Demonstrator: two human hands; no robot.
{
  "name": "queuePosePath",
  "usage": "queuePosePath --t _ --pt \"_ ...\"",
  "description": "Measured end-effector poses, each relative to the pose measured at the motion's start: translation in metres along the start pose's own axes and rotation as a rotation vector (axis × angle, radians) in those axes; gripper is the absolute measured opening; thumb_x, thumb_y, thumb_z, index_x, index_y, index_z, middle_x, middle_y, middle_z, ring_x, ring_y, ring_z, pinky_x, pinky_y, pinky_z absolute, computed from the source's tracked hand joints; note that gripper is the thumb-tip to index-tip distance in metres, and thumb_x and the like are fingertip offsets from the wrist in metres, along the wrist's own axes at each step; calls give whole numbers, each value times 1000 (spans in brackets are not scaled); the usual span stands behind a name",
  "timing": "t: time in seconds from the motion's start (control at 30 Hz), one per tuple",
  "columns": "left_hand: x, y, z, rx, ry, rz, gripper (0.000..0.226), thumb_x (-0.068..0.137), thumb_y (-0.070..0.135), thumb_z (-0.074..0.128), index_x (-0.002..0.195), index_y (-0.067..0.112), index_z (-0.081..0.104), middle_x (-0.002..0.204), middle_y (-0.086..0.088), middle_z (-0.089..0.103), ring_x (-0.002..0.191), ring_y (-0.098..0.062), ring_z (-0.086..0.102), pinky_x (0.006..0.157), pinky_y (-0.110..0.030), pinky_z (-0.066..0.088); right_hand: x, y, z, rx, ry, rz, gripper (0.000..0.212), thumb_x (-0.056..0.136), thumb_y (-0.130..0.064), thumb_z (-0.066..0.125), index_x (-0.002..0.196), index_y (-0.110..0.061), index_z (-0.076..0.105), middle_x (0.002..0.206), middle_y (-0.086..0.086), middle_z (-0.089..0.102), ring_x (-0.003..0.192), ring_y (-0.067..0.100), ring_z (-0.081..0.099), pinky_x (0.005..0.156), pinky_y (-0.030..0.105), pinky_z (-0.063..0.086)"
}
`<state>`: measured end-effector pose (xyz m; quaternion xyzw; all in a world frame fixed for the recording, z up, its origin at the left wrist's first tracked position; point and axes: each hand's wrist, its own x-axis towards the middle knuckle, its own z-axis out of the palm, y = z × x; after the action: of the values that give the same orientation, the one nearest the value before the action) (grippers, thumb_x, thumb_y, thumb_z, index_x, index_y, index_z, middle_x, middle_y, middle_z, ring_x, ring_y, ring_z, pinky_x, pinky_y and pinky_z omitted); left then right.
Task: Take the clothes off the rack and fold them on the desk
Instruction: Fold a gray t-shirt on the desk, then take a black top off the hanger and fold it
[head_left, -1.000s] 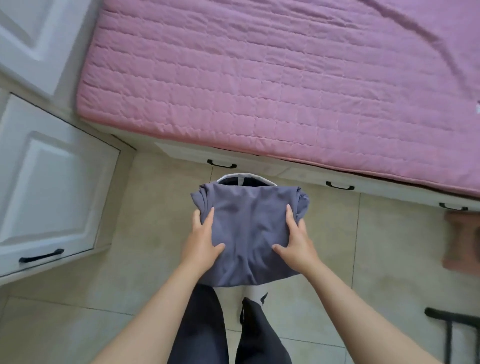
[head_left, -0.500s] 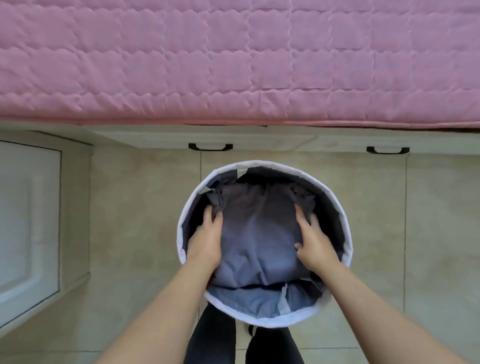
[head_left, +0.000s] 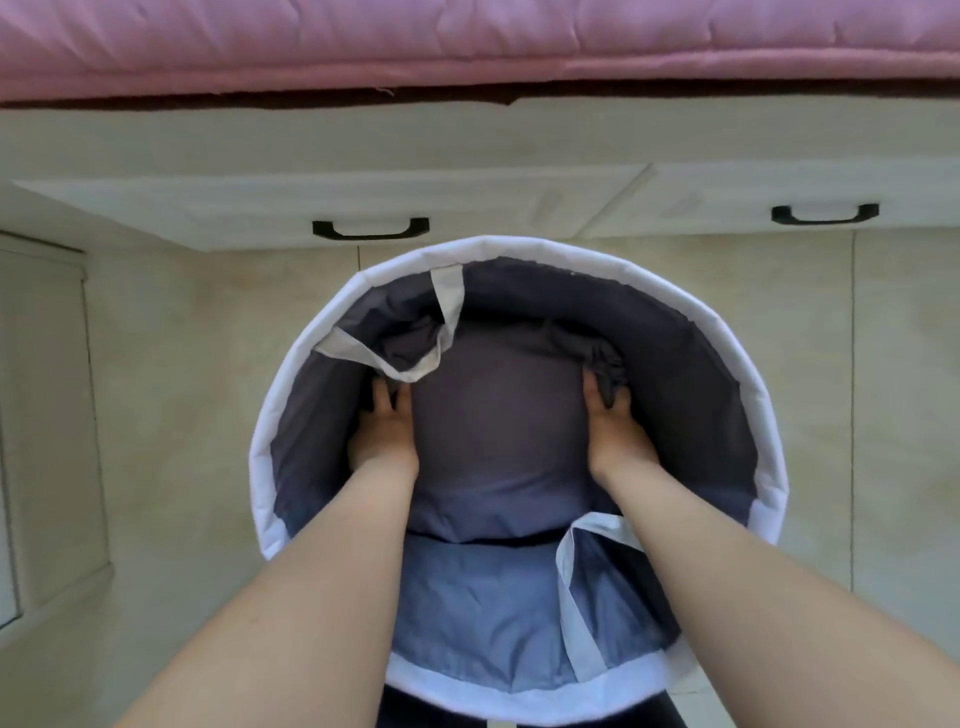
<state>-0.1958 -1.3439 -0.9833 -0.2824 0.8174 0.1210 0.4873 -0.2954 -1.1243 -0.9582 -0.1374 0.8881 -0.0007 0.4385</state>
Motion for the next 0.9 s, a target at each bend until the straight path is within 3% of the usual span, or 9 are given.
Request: queuePosePath --t 0.07,0.2,0.3,0.4,0.5,0.57,0.67,0.77,0.9 --pt "-11 -2 -6 6 -14 -8 90 90 2 50 153 29 -7 157 -7 -6 130 -32 35 96 -43 44 -9 1 2 75 38 48 57 103 -46 23 154 -33 2 162 2 7 143 30 23 115 38 22" --pt "-61 -7 -25 21 133 7 66 95 17 47 151 28 13 153 -14 15 126 -35 42 87 -44 46 -62 -17 -11 314 26 217 66 95 -7 43 153 -19 13 154 15 18 130 37 40 103 38 39" --pt "-119 -10 -64 18 195 104 59 90 18 53 144 26 30 129 -12 46 109 -35 56 72 -39 44 -115 -28 -54 330 128 153 51 89 -3 49 138 -5 38 140 14 36 116 35 51 93 35 42" --pt "-169 -14 -118 3 249 172 41 90 23 53 130 20 47 119 -5 59 108 -30 59 76 -36 46 -165 -37 -116 398 222 39 45 94 -11 48 138 -7 42 138 11 42 123 30 48 100 37 38" --pt "-224 -6 -183 -118 235 276 32 88 24 57 120 23 59 113 0 65 107 -25 60 86 -35 47 -216 -43 -193 529 334 -58 39 93 -16 53 131 -8 51 130 10 52 120 25 50 101 33 37" --pt "-278 13 -241 -279 256 369 26 86 22 60 111 22 64 108 0 66 102 -22 61 84 -30 46 -264 -42 -263 604 443 -88 35 92 -18 56 126 -8 56 124 10 57 113 24 54 98 31 39" --pt "-353 48 -316 -415 402 520 18 87 22 61 105 23 63 98 5 65 98 -19 62 86 -34 49 -333 -37 -355 629 629 -120 31 91 -16 59 121 -7 61 121 11 59 113 25 55 97 29 37" --pt "-445 83 -386 -391 570 729 20 89 22 59 108 23 63 97 7 60 99 -20 59 83 -39 51 -414 -21 -433 662 790 -78 31 91 -18 58 120 -9 61 124 12 57 114 27 55 97 32 38" --pt "-563 131 -457 -336 727 969 19 91 20 58 109 22 63 100 6 62 96 -19 58 82 -36 48 -518 19 -503 705 978 1 29 92 -18 56 120 -10 61 126 10 57 114 25 55 96 30 37"
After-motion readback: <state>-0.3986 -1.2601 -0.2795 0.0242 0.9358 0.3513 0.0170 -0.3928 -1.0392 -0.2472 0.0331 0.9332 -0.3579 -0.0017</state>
